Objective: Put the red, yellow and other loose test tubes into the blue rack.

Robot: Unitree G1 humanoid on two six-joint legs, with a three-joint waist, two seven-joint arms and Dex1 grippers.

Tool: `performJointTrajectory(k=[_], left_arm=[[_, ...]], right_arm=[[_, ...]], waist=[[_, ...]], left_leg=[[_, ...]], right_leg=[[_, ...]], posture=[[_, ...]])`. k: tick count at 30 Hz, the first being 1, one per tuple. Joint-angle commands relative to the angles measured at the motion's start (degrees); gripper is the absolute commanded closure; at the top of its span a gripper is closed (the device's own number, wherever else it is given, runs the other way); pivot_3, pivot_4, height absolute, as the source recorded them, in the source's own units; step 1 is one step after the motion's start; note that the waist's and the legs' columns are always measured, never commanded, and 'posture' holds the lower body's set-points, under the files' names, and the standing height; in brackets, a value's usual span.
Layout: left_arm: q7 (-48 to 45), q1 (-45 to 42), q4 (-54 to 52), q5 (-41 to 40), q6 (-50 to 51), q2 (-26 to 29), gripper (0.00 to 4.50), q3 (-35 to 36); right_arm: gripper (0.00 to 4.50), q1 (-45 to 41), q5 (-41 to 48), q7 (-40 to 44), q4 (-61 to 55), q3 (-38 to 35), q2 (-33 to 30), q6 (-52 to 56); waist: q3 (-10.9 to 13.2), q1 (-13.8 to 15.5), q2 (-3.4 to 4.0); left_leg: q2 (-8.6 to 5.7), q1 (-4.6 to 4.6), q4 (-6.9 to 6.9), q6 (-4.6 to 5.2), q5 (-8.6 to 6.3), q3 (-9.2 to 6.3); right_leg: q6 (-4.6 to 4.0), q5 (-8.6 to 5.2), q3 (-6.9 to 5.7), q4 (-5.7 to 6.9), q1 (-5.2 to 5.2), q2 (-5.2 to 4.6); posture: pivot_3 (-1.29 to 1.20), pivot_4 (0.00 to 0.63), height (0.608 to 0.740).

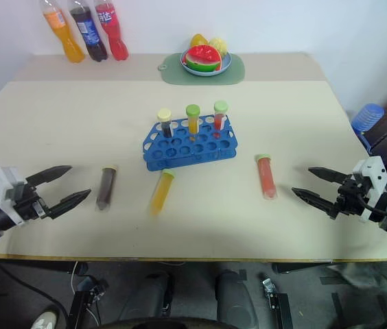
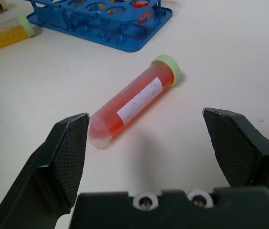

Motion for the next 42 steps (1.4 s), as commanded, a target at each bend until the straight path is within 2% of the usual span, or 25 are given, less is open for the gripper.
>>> performJointTrajectory(k=[1,11,14,17,20,24,26,28,33,42], left_arm=[[0.3,-0.5,-0.3,0.7,-0.3,0.4,0.04,0.3],[-3.3,-4.3,0.6,-2.2,1.5,0.9,0.04,0.6],[-3.6,-5.9,0.3,-1.3,1.3,0.7,0.04,-0.9],[-3.6,-7.0,-0.4,-0.7,1.2,0.1,0.04,-2.5],[-3.5,-7.8,-1.2,-0.3,1.2,-0.5,0.04,-4.6],[-3.3,-8.4,-2.4,0.0,1.3,-1.3,0.04,-6.5],[-3.1,-8.7,-2.8,-0.2,1.4,-1.8,0.04,-7.3],[-2.7,-9.1,-3.6,-0.9,1.9,-2.5,0.04,-7.8],[-1.5,-8.3,-6.2,-1.1,3.0,-3.6,0.04,-8.5],[1.1,-6.2,-10.2,-3.5,5.7,-4.8,0.04,-7.1]], right_arm=[[0.27,-0.1,0.6,-0.4,-1.9,-2.3,-0.6,-0.2],[0.27,-1.4,1.0,-2.9,-5.2,-3.1,-0.9,-0.6],[0.27,-2.7,-0.9,-11.7,-11.8,-3.1,-1.3,5.3],[0.27,-5.3,-3.0,-23.7,-19.8,-0.6,-3.6,22.2],[0.27,-12.0,0.1,-27.6,-23.1,4.0,-4.6,37.3],[0.27,-25.2,2.7,-32.0,-19.4,9.2,-3.6,58.6],[0.27,-31.1,2.4,-35.9,-15.6,9.3,0.1,68.1],[0.27,-33.8,3.0,-36.2,-14.1,9.7,1.5,73.1],[0.27,-38.2,1.3,-38.5,-9.3,11.5,5.0,77.6],[0.27,-43.2,-2.0,-40.8,-0.5,17.0,12.0,75.1]], waist=[[0.0,0.0,0.00],[0.0,0.0,0.00],[0.0,-0.1,0.01],[0.0,0.1,0.05],[0.0,0.0,0.04],[0.0,0.0,0.06],[0.0,0.1,0.04],[0.0,0.3,0.03],[0.0,0.3,0.04],[0.0,-0.8,0.04]], left_leg=[[0.00,0.00,0.00,0.00,0.00,0.00],[0.00,0.00,0.01,0.00,0.00,0.00],[0.00,0.00,0.01,0.00,0.00,0.00],[0.00,-0.01,0.01,0.00,0.00,0.00],[0.00,-0.03,0.01,0.00,0.00,-0.02],[0.01,-0.04,0.01,0.00,0.00,0.00],[0.01,-0.09,0.00,0.00,0.00,0.00],[0.00,-0.11,-0.01,0.00,0.00,0.00],[-0.04,-0.24,0.00,0.04,-0.02,0.02],[0.00,-0.21,0.00,0.04,-0.02,0.07]], right_leg=[[0.00,0.00,0.00,0.00,0.00,0.00],[0.00,0.00,0.00,0.01,0.00,0.00],[0.00,0.00,0.00,0.03,-0.02,0.00],[0.00,0.00,0.01,0.05,-0.05,-0.01],[0.00,0.00,0.01,0.03,-0.06,-0.01],[-0.02,0.01,0.02,0.02,-0.09,-0.01],[-0.02,0.01,0.02,0.00,-0.14,-0.02],[-0.02,0.01,0.02,-0.02,-0.15,-0.03],[0.00,0.01,0.00,-0.05,-0.24,-0.06],[0.00,0.01,0.02,0.05,-0.28,-0.01]], posture=[[0.00,0.150,0.740],[0.00,0.150,0.740],[0.00,0.150,0.740],[0.00,0.150,0.740],[0.00,0.150,0.740],[0.00,0.150,0.740],[0.00,0.150,0.740],[0.00,0.150,0.740],[0.00,0.150,0.740],[0.00,0.150,0.740]])
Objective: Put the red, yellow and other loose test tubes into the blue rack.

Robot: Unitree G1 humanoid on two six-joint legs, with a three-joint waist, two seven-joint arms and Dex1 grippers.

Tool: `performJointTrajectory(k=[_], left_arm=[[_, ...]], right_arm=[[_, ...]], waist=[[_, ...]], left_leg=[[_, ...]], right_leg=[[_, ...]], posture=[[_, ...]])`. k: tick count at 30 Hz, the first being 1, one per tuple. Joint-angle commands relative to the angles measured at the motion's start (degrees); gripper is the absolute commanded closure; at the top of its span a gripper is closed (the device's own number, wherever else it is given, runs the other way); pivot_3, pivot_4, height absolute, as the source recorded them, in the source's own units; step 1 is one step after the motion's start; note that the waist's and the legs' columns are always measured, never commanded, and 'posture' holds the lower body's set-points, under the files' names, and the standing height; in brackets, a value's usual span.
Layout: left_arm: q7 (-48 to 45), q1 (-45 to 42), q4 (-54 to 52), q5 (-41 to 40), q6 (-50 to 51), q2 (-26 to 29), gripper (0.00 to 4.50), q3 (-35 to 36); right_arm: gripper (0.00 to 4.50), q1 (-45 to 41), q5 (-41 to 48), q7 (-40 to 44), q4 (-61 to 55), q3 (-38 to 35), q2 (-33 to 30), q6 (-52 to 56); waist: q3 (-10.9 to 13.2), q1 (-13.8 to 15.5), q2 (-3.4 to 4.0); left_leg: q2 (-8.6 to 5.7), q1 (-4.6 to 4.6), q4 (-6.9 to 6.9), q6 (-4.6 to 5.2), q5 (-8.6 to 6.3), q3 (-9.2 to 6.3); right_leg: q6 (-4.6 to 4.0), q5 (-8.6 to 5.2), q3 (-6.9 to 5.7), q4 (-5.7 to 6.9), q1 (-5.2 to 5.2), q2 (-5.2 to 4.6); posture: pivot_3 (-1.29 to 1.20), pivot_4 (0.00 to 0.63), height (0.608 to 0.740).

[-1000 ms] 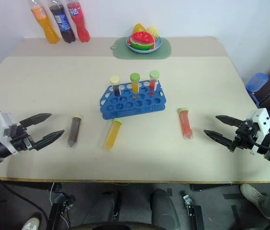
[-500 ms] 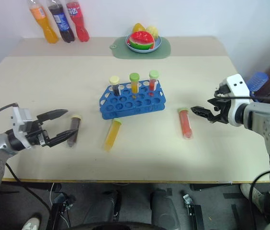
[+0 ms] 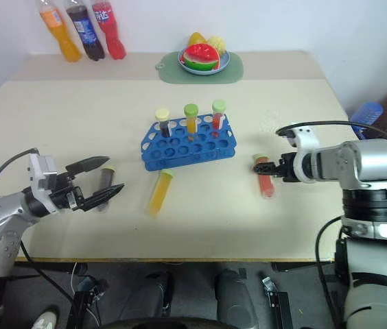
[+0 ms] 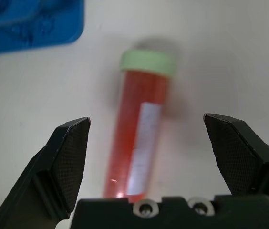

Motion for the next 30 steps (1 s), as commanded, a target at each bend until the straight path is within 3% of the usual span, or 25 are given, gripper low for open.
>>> performJointTrajectory(k=[1,2,5,9,11,15,19,23,26,30], left_arm=[[1.0,0.9,-3.1,-1.5,0.7,0.1,0.04,1.8],[1.4,1.3,-3.5,-1.8,0.9,0.0,0.04,2.0],[2.1,2.6,-4.6,-2.2,1.2,-0.1,0.00,2.6],[2.7,4.0,-5.6,-2.5,1.3,0.1,0.00,3.0],[2.9,4.1,-5.7,-2.6,1.3,0.2,0.00,3.1],[3.1,3.7,-5.5,-2.7,1.6,0.3,0.00,3.1],[3.0,3.1,-4.8,-2.6,1.6,0.2,0.00,3.1],[2.8,1.8,-3.7,-2.5,1.5,-0.1,0.00,2.6],[2.5,0.1,-2.2,-2.1,1.3,-0.3,0.00,2.0],[2.6,-2.0,-0.5,-1.8,1.0,-1.4,0.00,1.4]], right_arm=[[0.27,-3.5,-2.1,-0.6,3.4,2.1,1.3,-3.0],[0.27,-3.8,-2.9,-0.5,4.2,3.4,1.6,-4.5],[1.09,-3.7,-5.4,-0.3,5.1,6.9,2.0,-9.0],[3.04,-1.4,-8.1,2.4,2.2,11.8,-0.3,-14.7],[3.67,0.7,-10.4,3.8,-0.1,15.0,-2.3,-19.0],[3.68,6.3,-13.5,6.4,-5.1,15.8,-4.9,-31.1],[3.68,12.1,-8.3,11.8,-11.7,6.5,-3.1,-42.8],[3.68,18.8,3.0,23.4,-22.2,-2.5,1.1,-54.4],[3.68,18.0,8.9,21.5,-24.0,-4.9,9.7,-58.3],[3.68,14.0,3.8,16.1,-16.8,-3.2,21.8,-70.8]], waist=[[0.0,-0.4,0.00],[0.0,-0.6,0.00],[0.0,-0.8,-0.02],[0.0,-1.0,-0.02],[0.0,-0.8,-0.03],[-0.1,-0.6,-0.19],[-0.1,-0.8,-0.25],[0.0,-0.9,-0.17],[0.0,-0.9,-0.18],[0.0,-0.8,-0.17]], left_leg=[[0.00,0.00,0.00,0.00,0.00,0.00],[0.00,0.00,0.00,0.00,0.00,0.00],[0.00,0.01,0.00,0.00,0.00,-0.02],[0.01,0.08,0.00,0.00,0.00,0.01],[0.02,0.08,0.00,0.00,0.00,0.00],[0.00,0.10,0.03,0.00,0.00,-0.01],[-0.01,0.10,0.06,0.00,0.00,-0.04],[0.11,0.15,-0.04,0.00,-0.01,-0.03],[0.19,0.14,-0.03,0.00,-0.01,-0.03],[0.15,0.18,0.01,-0.01,0.00,-0.05]], right_leg=[[0.00,0.00,0.00,0.00,0.00,-0.01],[0.00,0.00,0.00,0.00,0.01,-0.01],[0.00,0.00,0.00,0.00,0.01,0.01],[0.00,0.00,0.02,0.03,0.03,0.02],[0.00,0.00,0.02,0.04,0.04,0.02],[0.01,0.00,0.01,-0.02,0.14,0.00],[0.01,0.01,-0.01,-0.07,0.20,0.00],[0.01,0.00,0.01,0.01,0.11,0.12],[0.00,0.00,0.01,0.02,0.11,0.19],[-0.04,0.03,0.01,0.05,0.15,0.16]], posture=[[0.00,0.150,0.740],[0.00,0.150,0.740],[0.00,0.150,0.740],[0.00,0.150,0.740],[0.00,0.150,0.740],[0.00,0.150,0.740],[0.00,0.150,0.740],[0.00,0.150,0.740],[0.00,0.150,0.740],[0.00,0.150,0.740]])
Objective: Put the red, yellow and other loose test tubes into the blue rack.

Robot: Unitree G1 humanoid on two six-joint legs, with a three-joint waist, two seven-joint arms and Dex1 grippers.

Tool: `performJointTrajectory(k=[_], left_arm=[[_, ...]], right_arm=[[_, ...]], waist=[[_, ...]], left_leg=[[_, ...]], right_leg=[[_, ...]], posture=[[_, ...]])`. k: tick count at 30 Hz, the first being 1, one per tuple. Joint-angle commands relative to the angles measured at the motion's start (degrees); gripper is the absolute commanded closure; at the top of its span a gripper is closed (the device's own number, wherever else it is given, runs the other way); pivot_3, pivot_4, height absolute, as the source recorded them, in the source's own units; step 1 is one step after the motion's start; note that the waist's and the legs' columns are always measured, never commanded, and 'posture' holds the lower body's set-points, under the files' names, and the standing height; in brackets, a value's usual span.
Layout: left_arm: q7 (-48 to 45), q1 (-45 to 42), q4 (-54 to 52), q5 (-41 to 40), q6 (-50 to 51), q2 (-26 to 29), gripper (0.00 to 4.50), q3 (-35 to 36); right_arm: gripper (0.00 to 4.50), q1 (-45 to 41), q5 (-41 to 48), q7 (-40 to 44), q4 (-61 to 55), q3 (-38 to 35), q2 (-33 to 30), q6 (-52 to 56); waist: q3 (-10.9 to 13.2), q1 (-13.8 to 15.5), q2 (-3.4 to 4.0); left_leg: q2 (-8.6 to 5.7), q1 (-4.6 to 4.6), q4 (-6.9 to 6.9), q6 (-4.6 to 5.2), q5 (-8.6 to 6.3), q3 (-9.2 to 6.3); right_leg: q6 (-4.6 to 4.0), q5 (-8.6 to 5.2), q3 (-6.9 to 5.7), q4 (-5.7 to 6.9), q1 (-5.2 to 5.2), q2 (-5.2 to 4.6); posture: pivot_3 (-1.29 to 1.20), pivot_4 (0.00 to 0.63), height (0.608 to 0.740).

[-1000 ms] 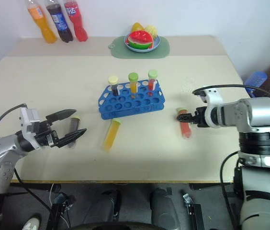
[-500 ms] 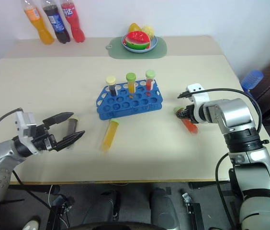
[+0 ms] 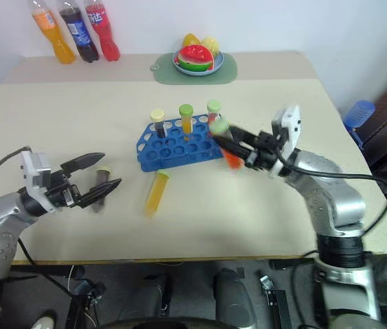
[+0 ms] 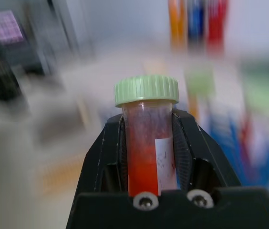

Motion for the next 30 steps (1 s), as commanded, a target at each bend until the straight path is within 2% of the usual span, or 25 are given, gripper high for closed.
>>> performJointTrajectory(k=[1,5,11,19,30], left_arm=[[-0.2,-1.3,0.6,0.0,-1.0,-0.7,0.00,-0.3],[0.1,-1.4,0.3,0.2,-0.9,-1.6,0.00,-0.7],[1.3,-0.1,-1.4,0.0,-0.9,-1.9,0.00,0.0],[2.9,2.5,-3.9,-0.8,-0.7,-1.9,0.00,1.2],[4.2,3.8,-5.7,-1.0,-0.4,-2.6,0.00,1.1]], right_arm=[[3.68,-3.3,-4.9,-3.9,6.7,0.8,6.7,-12.5],[3.68,-6.9,-12.3,-5.8,20.4,2.2,12.5,-27.8],[3.68,-11.9,-16.0,-5.0,39.7,1.0,14.7,-43.4],[3.68,-15.2,-17.5,-3.4,54.5,1.0,16.0,-52.4],[3.68,-18.9,-19.7,-6.4,71.4,-1.1,17.0,-62.3]], waist=[[0.0,0.0,0.00],[0.0,0.1,0.01],[0.0,-0.1,0.04],[0.0,-0.3,0.07],[0.0,-1.5,0.06]], left_leg=[[0.00,0.00,0.00,0.00,0.00,0.00],[-0.10,-0.03,-0.05,-0.01,0.01,0.00],[-0.10,-0.04,-0.07,-0.04,0.02,0.02],[-0.10,-0.02,-0.07,-0.04,0.02,0.04],[-0.10,0.05,-0.06,-0.07,0.04,0.01]], right_leg=[[0.00,0.00,0.00,0.00,-0.01,0.00],[0.00,0.00,-0.01,0.00,-0.07,-0.11],[0.00,0.00,0.00,0.06,-0.16,-0.12],[0.00,0.00,0.02,0.12,-0.17,-0.11],[-0.01,0.00,0.02,0.20,-0.12,-0.09]], posture=[[0.00,0.150,0.740],[0.00,0.150,0.740],[0.00,0.150,0.740],[0.00,0.150,0.740],[0.00,0.150,0.740]])
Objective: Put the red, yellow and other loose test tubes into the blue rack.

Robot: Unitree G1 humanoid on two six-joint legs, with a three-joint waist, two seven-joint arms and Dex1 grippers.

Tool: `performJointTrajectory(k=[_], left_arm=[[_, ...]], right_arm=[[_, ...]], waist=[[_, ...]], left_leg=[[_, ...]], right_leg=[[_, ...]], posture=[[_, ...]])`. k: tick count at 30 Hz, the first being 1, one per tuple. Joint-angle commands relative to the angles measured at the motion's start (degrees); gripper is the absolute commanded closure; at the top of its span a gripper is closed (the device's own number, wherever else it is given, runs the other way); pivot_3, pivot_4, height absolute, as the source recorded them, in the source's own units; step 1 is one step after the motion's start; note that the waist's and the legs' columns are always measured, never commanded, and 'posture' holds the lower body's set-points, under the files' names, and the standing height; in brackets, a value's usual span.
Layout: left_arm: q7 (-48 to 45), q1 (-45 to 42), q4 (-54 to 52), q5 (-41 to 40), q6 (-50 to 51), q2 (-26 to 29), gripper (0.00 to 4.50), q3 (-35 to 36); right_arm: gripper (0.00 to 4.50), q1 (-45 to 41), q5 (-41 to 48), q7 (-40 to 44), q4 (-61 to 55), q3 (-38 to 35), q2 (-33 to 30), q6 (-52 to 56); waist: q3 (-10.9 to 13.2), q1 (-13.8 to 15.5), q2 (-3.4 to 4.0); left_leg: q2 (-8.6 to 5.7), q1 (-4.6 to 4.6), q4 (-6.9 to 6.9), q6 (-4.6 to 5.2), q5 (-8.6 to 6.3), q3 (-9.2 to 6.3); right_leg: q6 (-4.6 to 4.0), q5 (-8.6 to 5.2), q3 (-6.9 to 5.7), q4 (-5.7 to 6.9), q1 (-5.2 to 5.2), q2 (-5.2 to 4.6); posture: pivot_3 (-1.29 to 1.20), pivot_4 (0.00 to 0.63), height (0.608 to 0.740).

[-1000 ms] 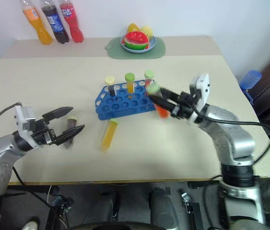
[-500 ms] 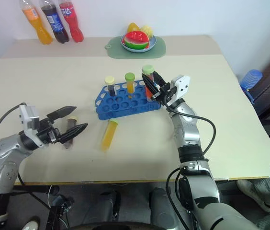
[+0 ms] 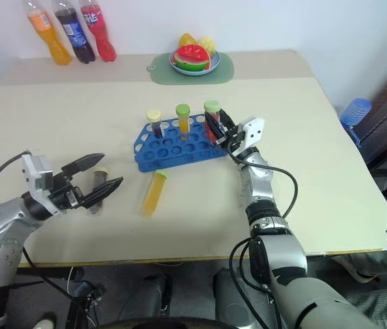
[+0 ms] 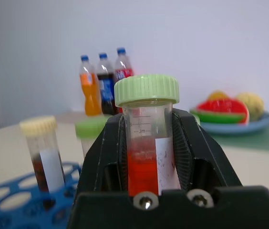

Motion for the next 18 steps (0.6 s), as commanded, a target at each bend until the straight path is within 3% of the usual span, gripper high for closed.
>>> performJointTrajectory(k=[1,4,7,10,14,18], left_arm=[[-0.1,0.0,-1.5,-0.9,-0.5,0.0,0.00,1.0],[0.4,-0.4,-1.8,-1.0,0.0,-0.1,0.00,0.7],[0.4,-0.4,-1.8,-0.9,-0.1,-0.3,0.00,0.3],[0.2,-0.6,-1.3,-0.9,-0.1,-0.6,0.00,0.0],[0.1,-0.8,-1.1,-0.6,-0.1,-1.0,0.00,-0.3],[-0.6,-1.2,0.6,-0.2,-0.7,-1.3,0.00,-0.6]], right_arm=[[3.68,-0.2,-1.1,-0.7,3.4,-0.8,0.1,-1.7],[3.68,0.6,1.4,4.0,2.7,-1.6,-0.1,-0.9],[2.23,1.5,2.0,5.6,0.3,-2.1,-0.4,-2.4],[0.75,2.7,-2.0,1.1,-4.7,-0.5,-1.9,-4.0],[0.75,8.1,-6.3,-4.3,-20.3,1.7,-5.3,3.0],[0.75,22.1,-15.1,-11.1,-54.6,2.3,-13.3,27.2]], waist=[[0.0,0.0,0.00],[0.0,0.0,0.00],[0.0,0.0,0.00],[0.0,0.0,0.07],[0.1,0.1,0.09],[0.0,1.4,0.12]], left_leg=[[0.00,0.01,0.00,0.00,0.00,0.00],[0.00,0.06,0.02,-0.01,0.01,-0.02],[-0.01,0.06,0.03,-0.01,0.00,-0.03],[-0.01,0.04,-0.01,-0.01,0.00,-0.03],[-0.02,-0.02,0.00,-0.01,0.01,-0.05],[-0.04,-0.08,0.00,-0.01,0.01,-0.30]], right_leg=[[0.00,0.00,0.00,0.02,0.00,0.00],[0.00,0.00,0.00,0.03,0.07,0.00],[0.00,0.00,0.00,0.02,0.09,0.00],[0.00,0.00,0.00,0.02,0.02,0.00],[0.00,0.00,0.02,0.05,-0.05,-0.02],[0.01,-0.01,0.02,0.04,-0.08,-0.03]], posture=[[0.00,0.150,0.740],[0.00,0.150,0.740],[0.00,0.150,0.740],[0.00,0.150,0.740],[0.00,0.150,0.740],[0.00,0.150,0.740]])
